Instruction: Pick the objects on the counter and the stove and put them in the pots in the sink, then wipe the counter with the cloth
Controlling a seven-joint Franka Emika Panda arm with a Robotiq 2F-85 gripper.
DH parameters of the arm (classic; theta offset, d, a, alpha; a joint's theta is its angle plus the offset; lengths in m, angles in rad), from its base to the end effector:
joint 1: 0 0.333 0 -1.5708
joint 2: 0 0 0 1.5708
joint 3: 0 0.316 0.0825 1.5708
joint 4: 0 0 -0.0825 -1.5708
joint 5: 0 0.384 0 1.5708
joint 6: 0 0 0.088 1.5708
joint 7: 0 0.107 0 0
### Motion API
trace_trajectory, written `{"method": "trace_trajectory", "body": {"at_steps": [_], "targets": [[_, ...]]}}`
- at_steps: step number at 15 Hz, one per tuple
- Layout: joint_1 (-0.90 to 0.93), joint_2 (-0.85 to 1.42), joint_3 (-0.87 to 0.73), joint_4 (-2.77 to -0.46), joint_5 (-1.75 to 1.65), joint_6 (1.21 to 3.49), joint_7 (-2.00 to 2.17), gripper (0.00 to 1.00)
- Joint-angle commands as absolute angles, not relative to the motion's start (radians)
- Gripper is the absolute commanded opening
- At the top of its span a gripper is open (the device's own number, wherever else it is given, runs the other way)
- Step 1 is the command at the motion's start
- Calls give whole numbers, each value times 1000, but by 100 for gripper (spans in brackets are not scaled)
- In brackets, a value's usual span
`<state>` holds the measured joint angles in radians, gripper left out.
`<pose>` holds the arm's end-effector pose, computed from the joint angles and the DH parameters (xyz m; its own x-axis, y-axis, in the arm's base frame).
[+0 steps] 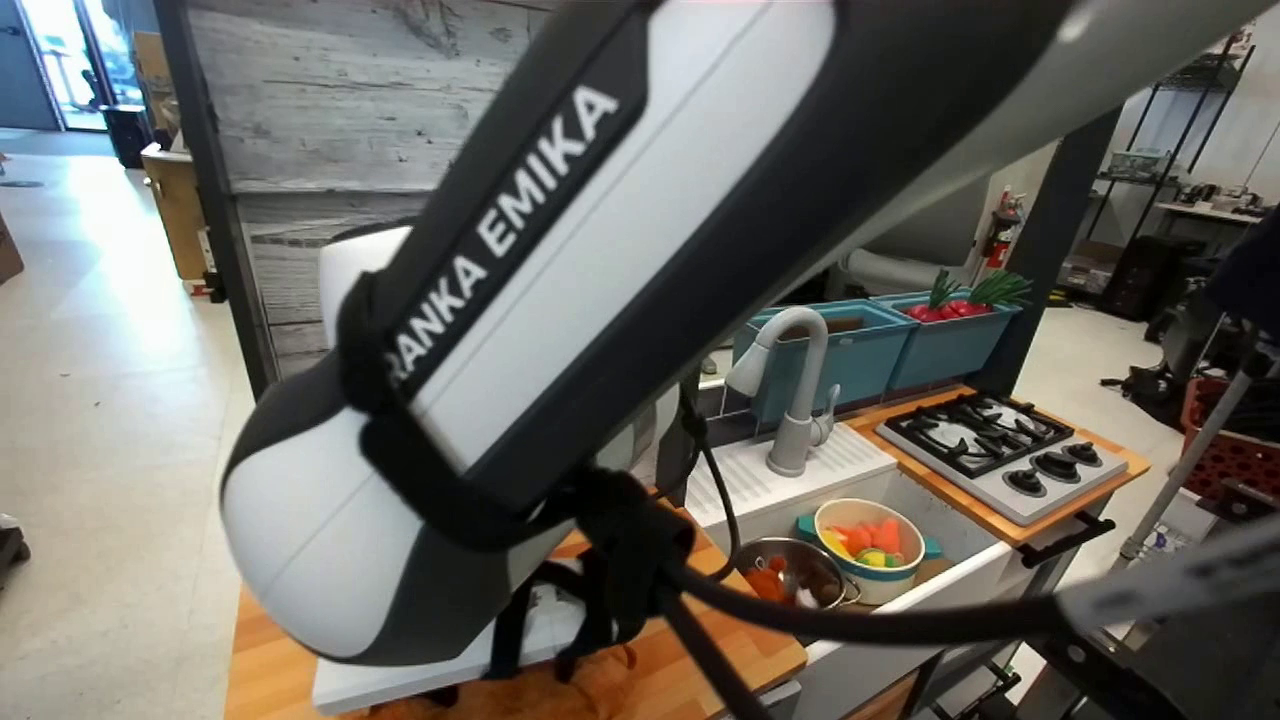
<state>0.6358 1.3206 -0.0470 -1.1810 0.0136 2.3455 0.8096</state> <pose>0.5719 0.3908 -0.0462 0.9760 -0.2027 -0.0796 -0.1907 -0.9719 0.1378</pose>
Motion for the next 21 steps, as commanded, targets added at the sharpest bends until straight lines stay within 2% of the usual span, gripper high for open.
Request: {"method": "trace_trajectory", "body": {"at_steps": [1, 11, 21], "targets": [[608, 1392, -54, -1059, -10, 2288, 810, 100], [499, 1197, -98, -1455, 19, 2339, 809, 100], [638, 1290, -23, -1228, -78, 2285, 806, 100]]}}
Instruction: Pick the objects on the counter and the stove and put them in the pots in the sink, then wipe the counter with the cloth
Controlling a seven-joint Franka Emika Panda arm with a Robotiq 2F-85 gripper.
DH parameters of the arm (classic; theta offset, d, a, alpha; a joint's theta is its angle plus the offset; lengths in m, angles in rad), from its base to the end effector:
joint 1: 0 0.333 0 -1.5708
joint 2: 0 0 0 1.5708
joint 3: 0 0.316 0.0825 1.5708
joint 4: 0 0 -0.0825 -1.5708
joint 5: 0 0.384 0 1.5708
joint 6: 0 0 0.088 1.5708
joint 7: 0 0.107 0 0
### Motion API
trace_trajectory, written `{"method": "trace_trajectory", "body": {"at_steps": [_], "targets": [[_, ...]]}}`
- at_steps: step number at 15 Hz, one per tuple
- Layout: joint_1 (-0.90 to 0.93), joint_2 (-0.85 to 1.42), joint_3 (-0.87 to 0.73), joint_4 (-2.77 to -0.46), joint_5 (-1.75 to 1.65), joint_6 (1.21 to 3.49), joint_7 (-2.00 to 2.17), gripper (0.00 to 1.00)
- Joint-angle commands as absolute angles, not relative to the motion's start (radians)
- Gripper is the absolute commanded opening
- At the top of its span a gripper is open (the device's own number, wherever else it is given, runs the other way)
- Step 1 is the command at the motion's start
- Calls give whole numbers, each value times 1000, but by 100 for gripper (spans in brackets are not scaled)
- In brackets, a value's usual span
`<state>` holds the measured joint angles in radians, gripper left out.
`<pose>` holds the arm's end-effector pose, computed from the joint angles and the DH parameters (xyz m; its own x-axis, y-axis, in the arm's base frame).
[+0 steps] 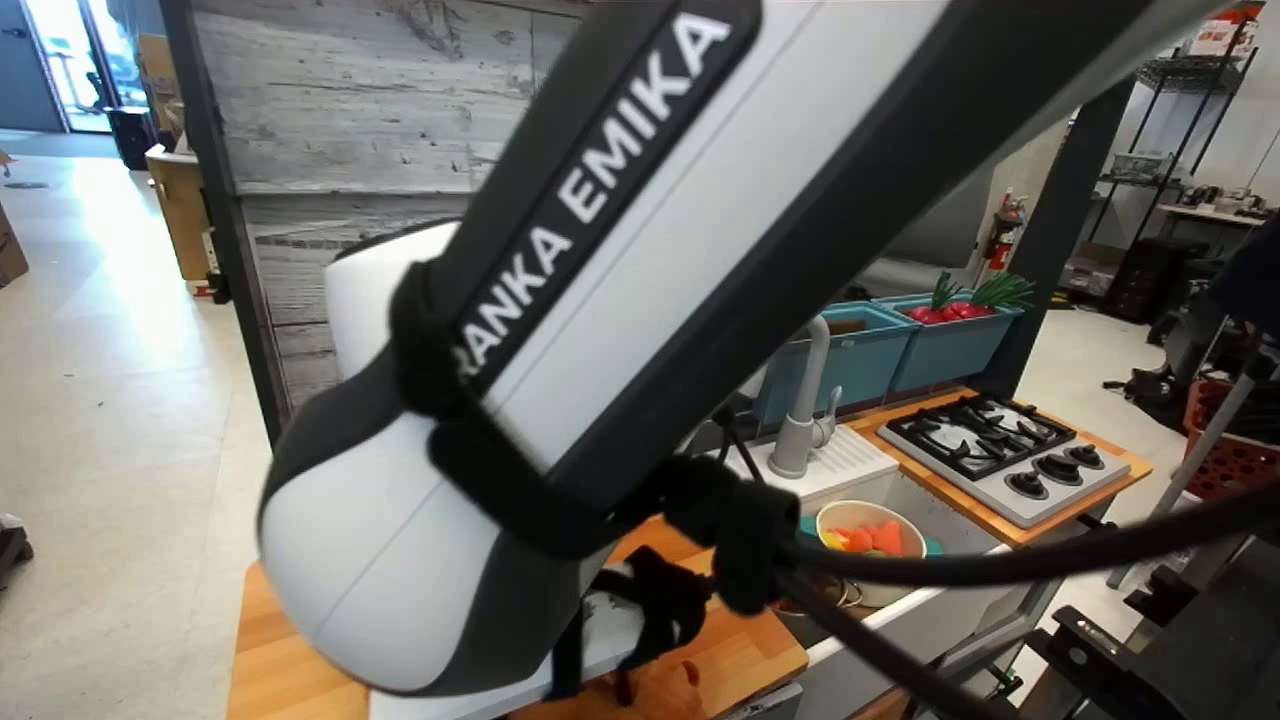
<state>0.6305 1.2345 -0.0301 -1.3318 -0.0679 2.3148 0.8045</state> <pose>0.5458 0.3754 -0.0431 0.9808 -0.1481 -0.1269 -0.1168 -0.9671 0.2259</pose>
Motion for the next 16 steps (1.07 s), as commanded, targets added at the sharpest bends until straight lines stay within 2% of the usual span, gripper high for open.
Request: {"method": "trace_trajectory", "body": {"at_steps": [1, 4, 10, 13, 16], "targets": [[637, 1295, -29, -1215, -74, 2282, 803, 100], [606, 1277, -45, -1264, -63, 2294, 810, 100], [520, 1139, -100, -1575, -54, 2324, 892, 100], [477, 1124, -93, -1598, -63, 2323, 887, 100], [477, 1172, -61, -1504, -81, 2279, 839, 100]]}}
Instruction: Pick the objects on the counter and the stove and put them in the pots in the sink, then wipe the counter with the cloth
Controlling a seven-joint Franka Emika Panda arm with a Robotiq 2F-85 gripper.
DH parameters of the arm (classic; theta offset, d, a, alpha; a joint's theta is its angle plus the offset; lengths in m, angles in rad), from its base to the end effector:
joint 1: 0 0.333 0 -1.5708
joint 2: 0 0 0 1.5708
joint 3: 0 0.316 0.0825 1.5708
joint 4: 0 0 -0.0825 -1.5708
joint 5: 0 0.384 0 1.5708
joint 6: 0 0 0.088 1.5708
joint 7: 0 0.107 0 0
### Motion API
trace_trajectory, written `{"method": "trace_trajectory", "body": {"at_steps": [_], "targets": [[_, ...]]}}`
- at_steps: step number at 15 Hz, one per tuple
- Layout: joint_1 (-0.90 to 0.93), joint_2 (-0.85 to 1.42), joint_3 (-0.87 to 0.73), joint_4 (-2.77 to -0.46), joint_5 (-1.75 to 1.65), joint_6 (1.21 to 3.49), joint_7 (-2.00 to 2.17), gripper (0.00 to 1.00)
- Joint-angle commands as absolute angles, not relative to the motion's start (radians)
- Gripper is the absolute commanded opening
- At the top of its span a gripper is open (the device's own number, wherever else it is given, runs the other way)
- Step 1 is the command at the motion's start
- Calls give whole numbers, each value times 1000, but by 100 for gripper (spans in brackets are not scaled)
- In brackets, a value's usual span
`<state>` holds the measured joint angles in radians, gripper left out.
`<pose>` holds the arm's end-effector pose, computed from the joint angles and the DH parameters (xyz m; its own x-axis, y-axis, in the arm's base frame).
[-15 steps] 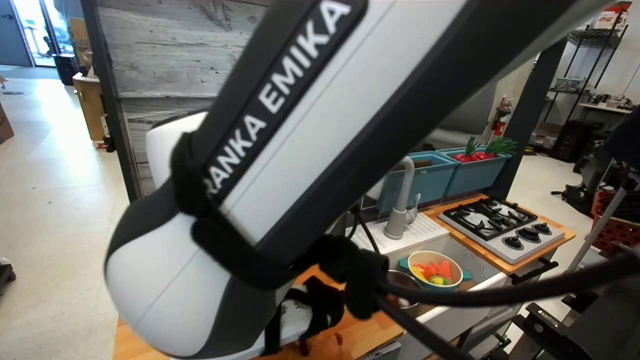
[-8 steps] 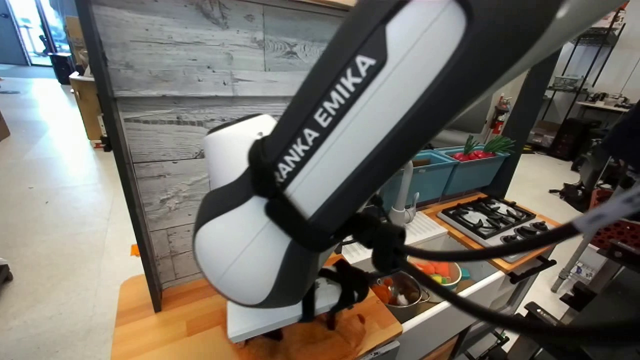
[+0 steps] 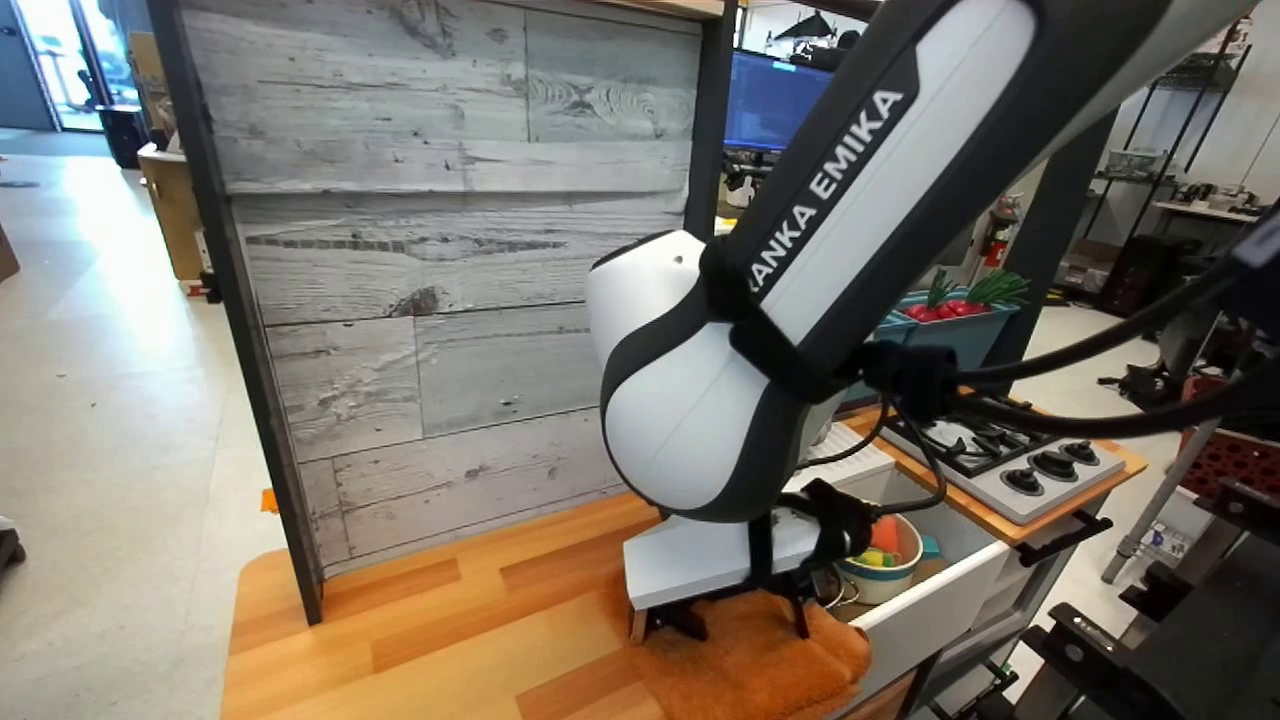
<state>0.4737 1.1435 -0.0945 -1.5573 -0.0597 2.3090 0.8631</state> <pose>0.5600 0.2219 -0.0532 0.8973 -0.4097 -0.1644 -0.3311 -0.8709 0.3632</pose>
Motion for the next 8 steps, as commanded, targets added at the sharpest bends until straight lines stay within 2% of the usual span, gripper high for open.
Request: {"method": "trace_trajectory", "body": {"at_steps": [1, 8], "targets": [[481, 1192, -42, -1451, -83, 2263, 816, 100], [562, 1342, 111, -1079, -57, 2129, 645, 100]]}}
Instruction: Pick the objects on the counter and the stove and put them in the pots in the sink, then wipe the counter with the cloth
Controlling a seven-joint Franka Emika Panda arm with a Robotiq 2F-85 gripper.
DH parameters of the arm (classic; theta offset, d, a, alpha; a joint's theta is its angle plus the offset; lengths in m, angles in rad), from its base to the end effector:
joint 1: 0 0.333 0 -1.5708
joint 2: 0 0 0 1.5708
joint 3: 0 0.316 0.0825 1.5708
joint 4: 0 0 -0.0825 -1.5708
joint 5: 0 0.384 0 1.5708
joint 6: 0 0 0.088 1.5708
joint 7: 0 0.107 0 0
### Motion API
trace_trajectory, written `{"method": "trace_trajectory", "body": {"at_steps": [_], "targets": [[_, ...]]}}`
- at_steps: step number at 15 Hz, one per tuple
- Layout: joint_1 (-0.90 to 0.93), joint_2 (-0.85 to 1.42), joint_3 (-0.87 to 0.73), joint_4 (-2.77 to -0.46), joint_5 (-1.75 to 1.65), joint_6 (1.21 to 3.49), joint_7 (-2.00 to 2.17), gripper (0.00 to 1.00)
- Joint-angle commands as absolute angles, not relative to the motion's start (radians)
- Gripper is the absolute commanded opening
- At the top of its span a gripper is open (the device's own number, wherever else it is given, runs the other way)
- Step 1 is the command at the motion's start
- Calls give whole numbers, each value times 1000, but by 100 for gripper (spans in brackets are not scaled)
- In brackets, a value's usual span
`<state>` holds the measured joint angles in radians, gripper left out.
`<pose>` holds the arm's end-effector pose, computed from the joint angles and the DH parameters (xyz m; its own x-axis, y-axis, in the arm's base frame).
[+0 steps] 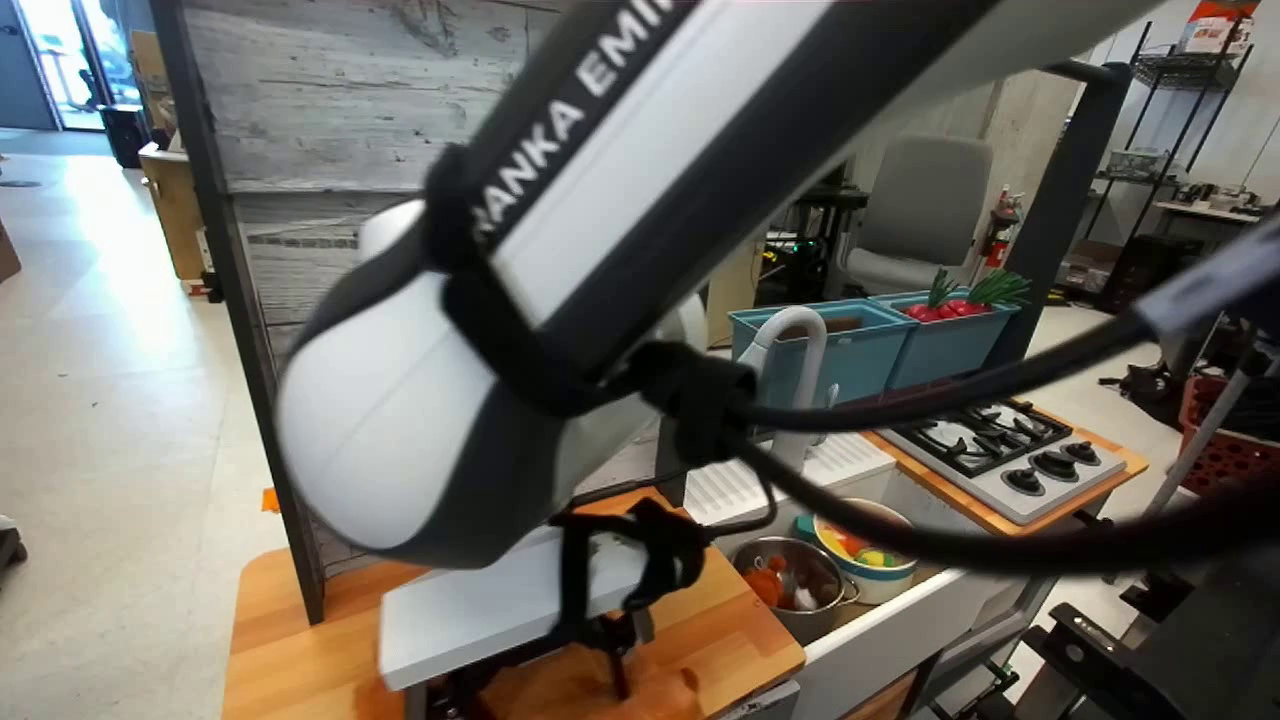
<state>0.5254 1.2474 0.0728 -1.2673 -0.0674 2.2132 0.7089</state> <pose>0.5601 0.3694 -0.0344 0.9630 -0.1189 -0.2419 -0.0789 -0.9825 0.1688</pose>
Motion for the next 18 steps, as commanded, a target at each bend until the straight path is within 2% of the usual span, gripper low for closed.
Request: {"method": "trace_trajectory", "body": {"at_steps": [1, 5, 11, 18], "targets": [[570, 1368, 131, -1022, -62, 2096, 634, 100], [553, 1440, 141, -826, -42, 1925, 614, 100], [480, 1482, 50, -703, -46, 1819, 679, 100], [516, 1383, 50, -732, -68, 1718, 613, 100]]}}
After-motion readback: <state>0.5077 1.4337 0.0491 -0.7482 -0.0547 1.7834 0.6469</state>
